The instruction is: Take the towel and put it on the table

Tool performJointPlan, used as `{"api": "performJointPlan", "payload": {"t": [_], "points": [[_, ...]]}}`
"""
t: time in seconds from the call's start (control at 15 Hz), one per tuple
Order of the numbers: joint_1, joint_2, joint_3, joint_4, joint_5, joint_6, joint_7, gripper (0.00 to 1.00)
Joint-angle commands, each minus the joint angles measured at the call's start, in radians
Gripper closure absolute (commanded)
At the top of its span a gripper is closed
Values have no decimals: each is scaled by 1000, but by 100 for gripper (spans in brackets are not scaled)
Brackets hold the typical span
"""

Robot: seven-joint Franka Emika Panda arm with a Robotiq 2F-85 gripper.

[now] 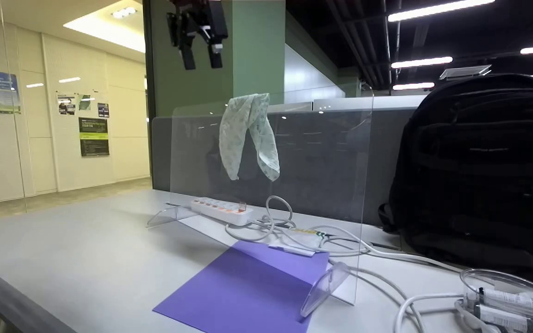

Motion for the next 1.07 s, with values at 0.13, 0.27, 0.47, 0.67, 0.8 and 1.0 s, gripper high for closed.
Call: {"api": "performJointPlan", "payload": {"t": [0.13,0.27,0.47,0.67,0.8,1.0], "points": [[-66,92,4,42,-92,117,89,0],[-70,123,5,61,-125,121,79,0],[-54,176,-3,98,-153,108,51,0],[-29,225,-14,129,-142,99,17,0],[-19,255,-17,148,-140,100,6,0],[-7,299,-20,177,-146,103,-13,0]]}}
